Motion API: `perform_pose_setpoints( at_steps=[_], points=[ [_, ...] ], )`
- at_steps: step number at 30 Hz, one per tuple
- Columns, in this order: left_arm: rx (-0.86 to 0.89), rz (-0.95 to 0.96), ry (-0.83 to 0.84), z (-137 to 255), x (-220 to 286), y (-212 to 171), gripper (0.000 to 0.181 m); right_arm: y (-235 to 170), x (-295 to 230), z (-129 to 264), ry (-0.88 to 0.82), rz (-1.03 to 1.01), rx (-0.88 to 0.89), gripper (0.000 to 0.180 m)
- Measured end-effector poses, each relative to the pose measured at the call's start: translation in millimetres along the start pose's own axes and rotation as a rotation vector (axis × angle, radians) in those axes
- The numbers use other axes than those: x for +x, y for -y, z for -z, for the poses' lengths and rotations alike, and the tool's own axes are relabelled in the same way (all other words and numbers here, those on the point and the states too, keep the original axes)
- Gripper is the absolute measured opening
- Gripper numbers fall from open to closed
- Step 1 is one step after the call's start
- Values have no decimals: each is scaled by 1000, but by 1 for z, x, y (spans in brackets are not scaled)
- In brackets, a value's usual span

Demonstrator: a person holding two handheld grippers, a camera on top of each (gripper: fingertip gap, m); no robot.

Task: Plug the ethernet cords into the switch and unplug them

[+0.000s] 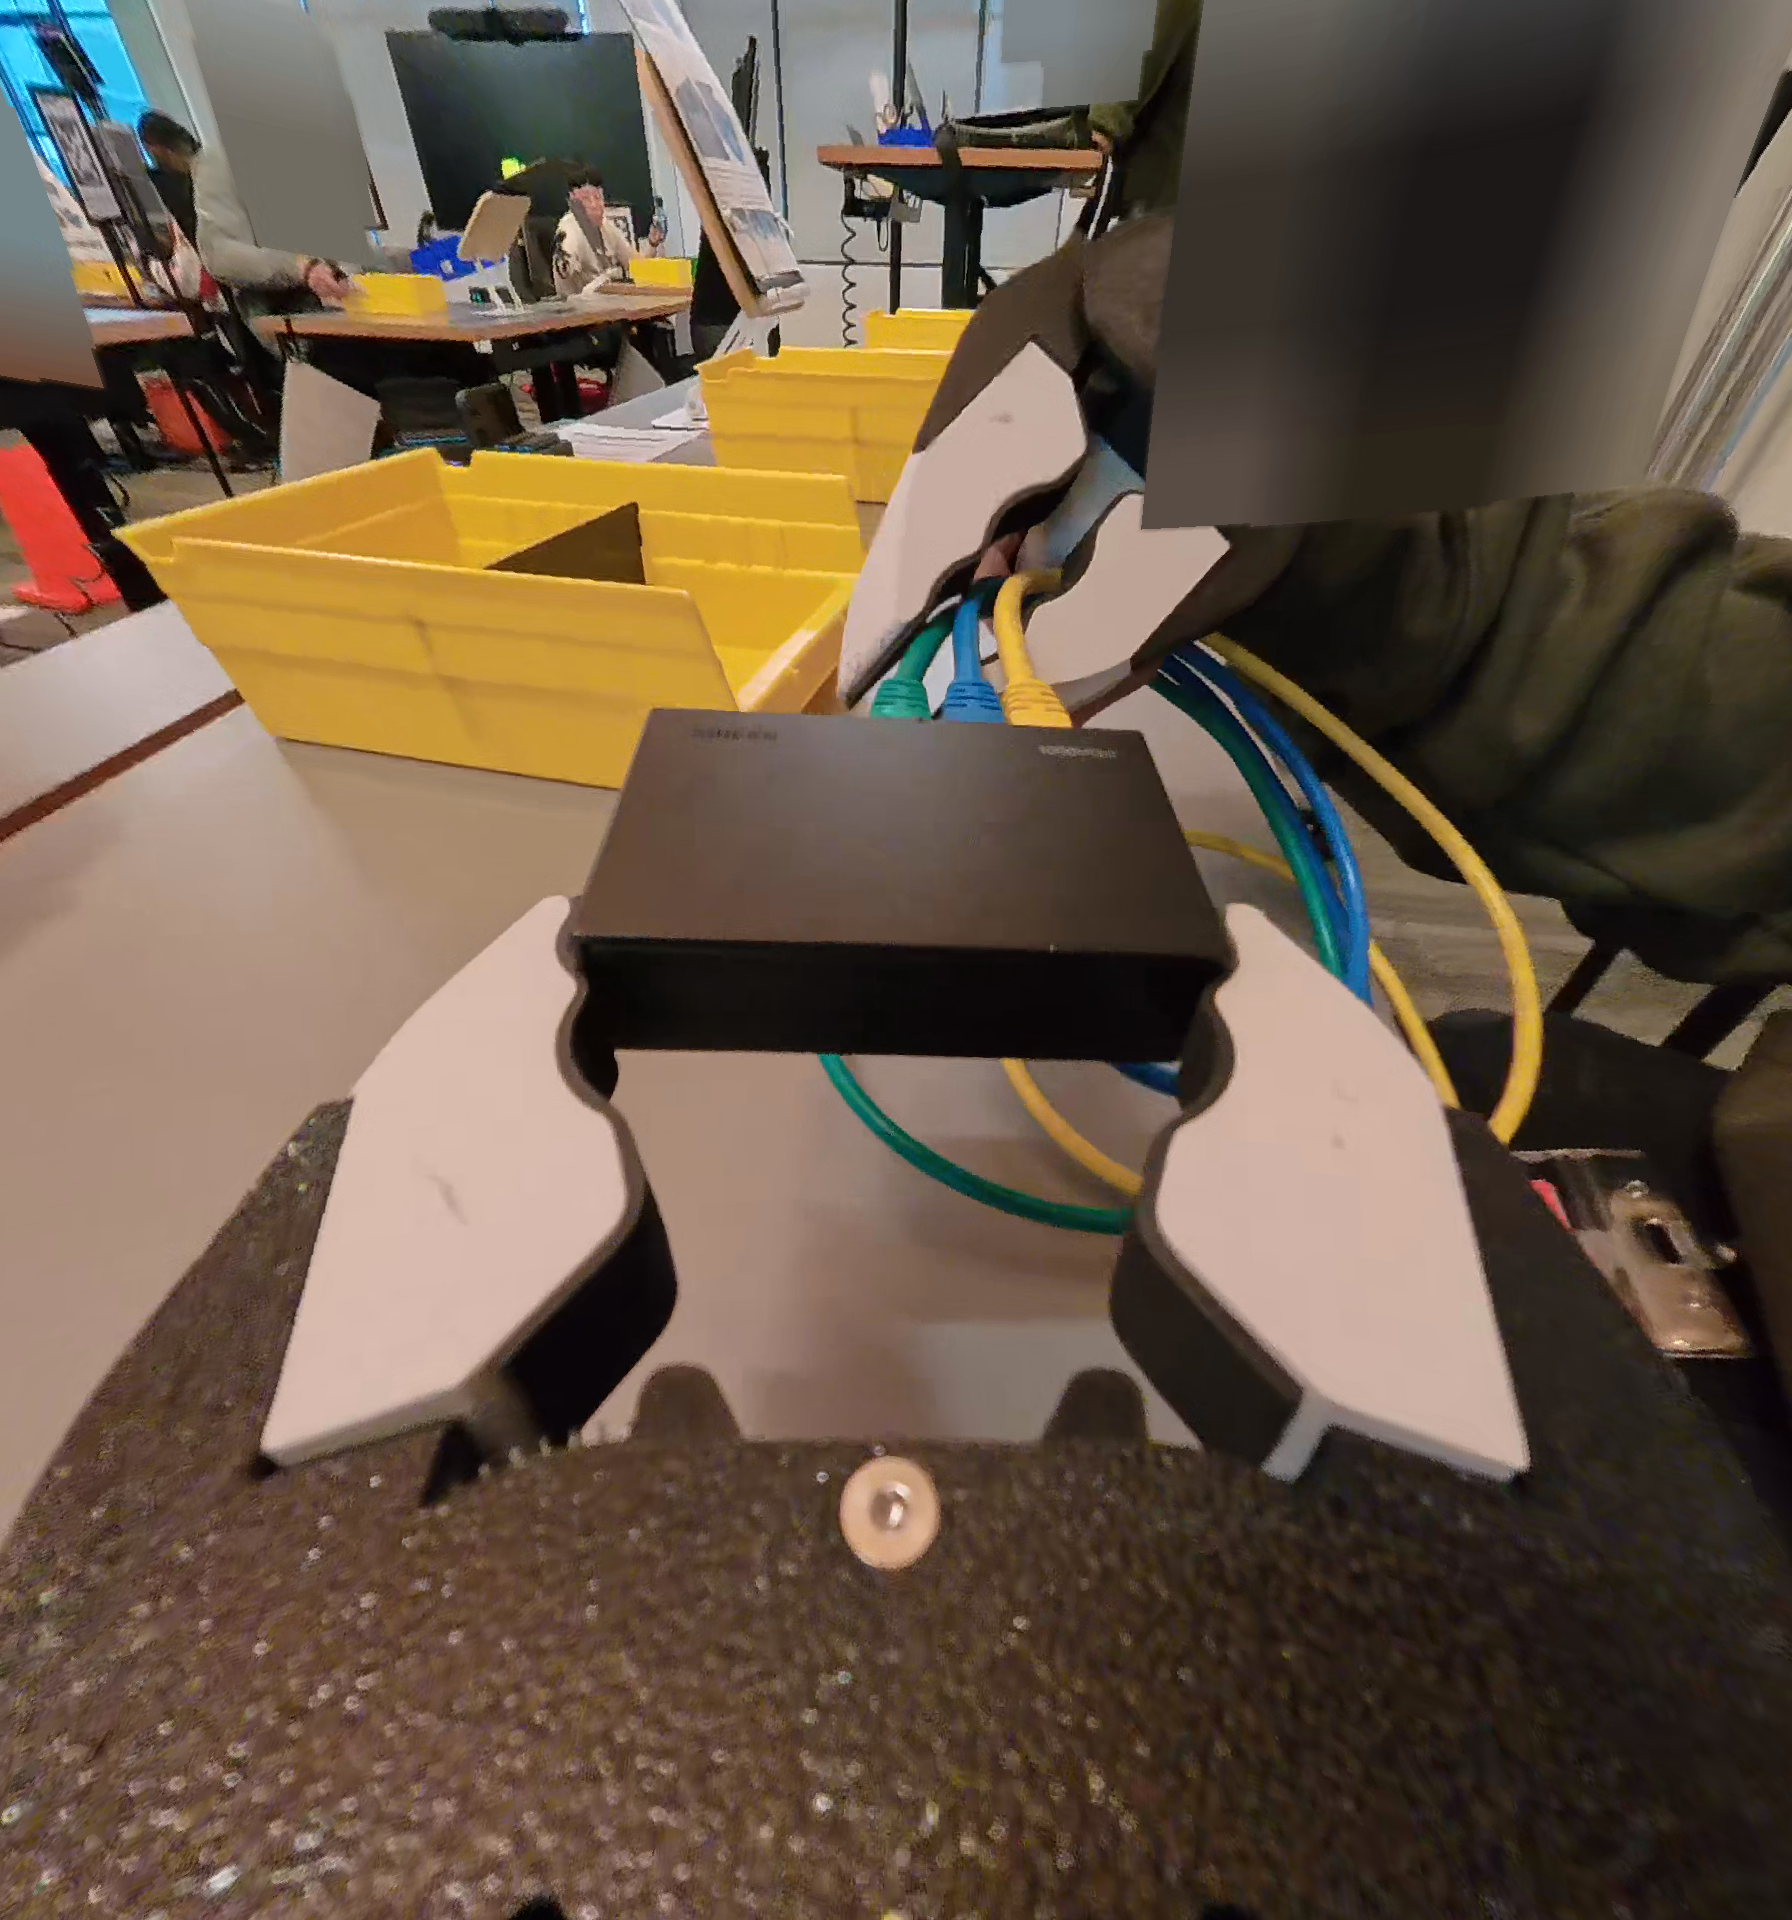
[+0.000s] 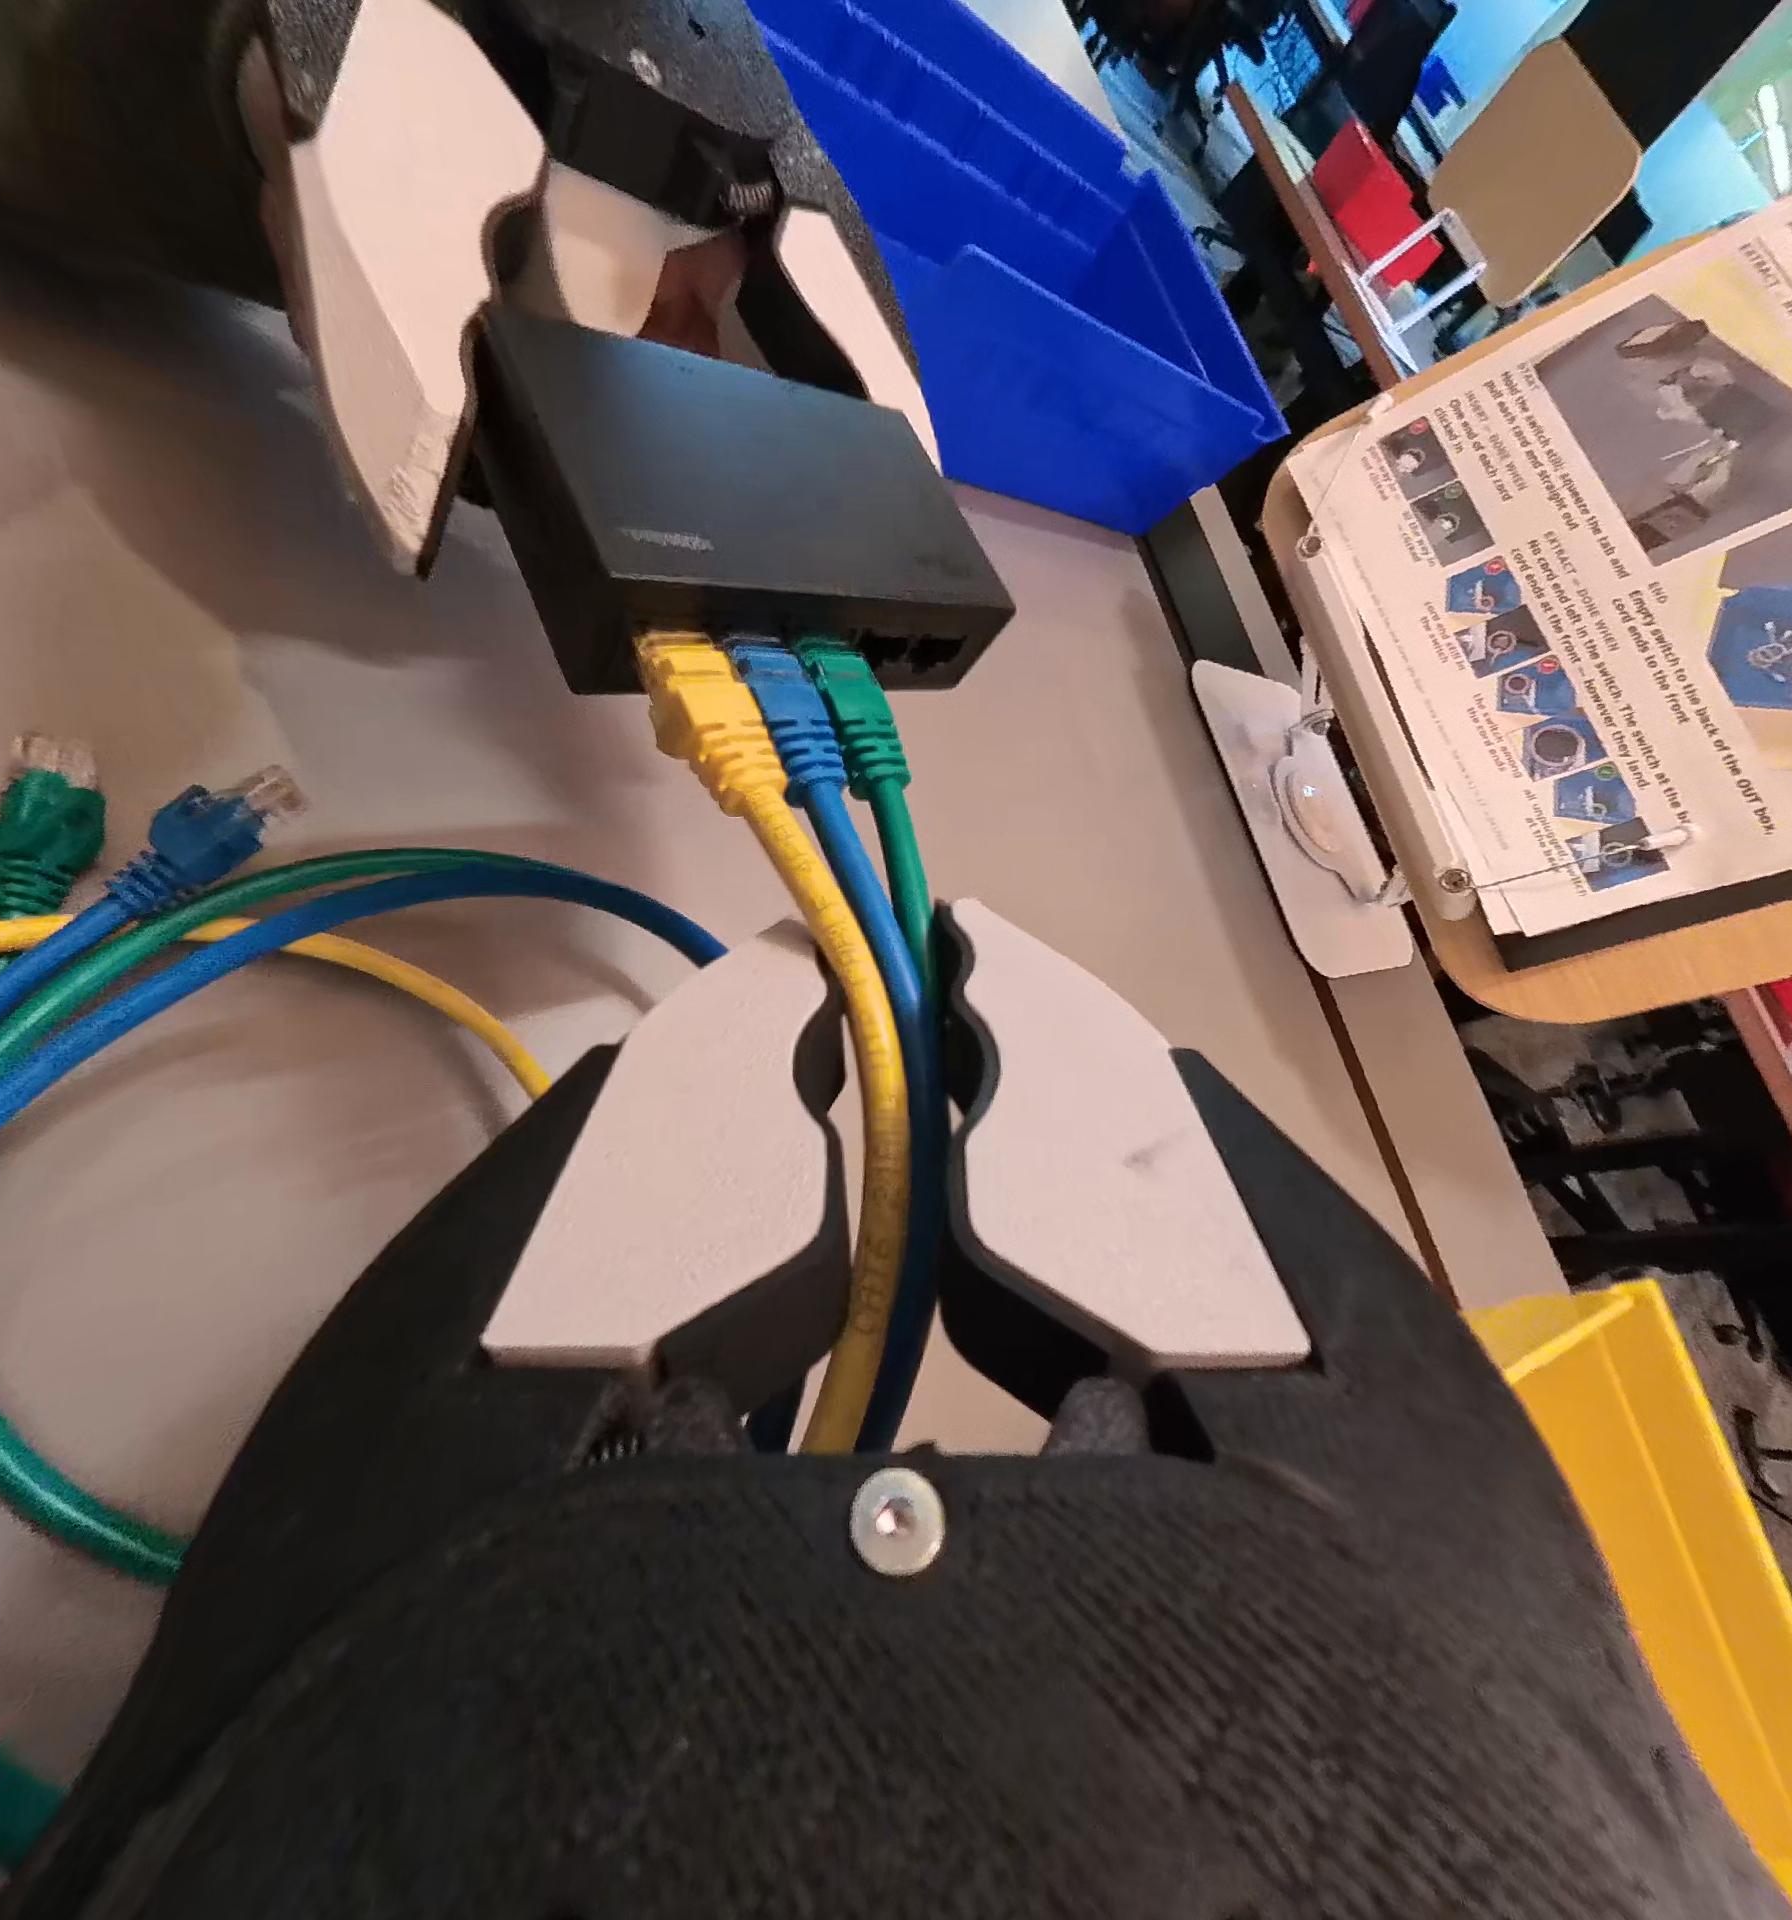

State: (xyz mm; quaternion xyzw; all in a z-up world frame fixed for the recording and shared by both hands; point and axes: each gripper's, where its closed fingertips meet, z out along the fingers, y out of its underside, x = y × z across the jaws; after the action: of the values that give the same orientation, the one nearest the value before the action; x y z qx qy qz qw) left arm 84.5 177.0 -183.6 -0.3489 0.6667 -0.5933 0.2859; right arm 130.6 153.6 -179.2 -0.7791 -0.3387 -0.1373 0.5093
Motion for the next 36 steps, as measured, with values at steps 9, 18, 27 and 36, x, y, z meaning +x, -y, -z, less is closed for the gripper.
perform_pose_setpoints(
  at_steps=[9,18,27,36],
  points=[
    [73,49,3,9,-3,12,106,9,9,-4,-95,63,18,24],
    [159,272,-49,14,-12,18,105,6,15,-8,-182,59,-27,43],
    [170,342,-34,16,-18,22,103,36,-15,-25,-384,280,-57,66],
    [193,325,-38,25,-17,31,104,50,-17,-30,-450,491,-84,14]
  ],
)
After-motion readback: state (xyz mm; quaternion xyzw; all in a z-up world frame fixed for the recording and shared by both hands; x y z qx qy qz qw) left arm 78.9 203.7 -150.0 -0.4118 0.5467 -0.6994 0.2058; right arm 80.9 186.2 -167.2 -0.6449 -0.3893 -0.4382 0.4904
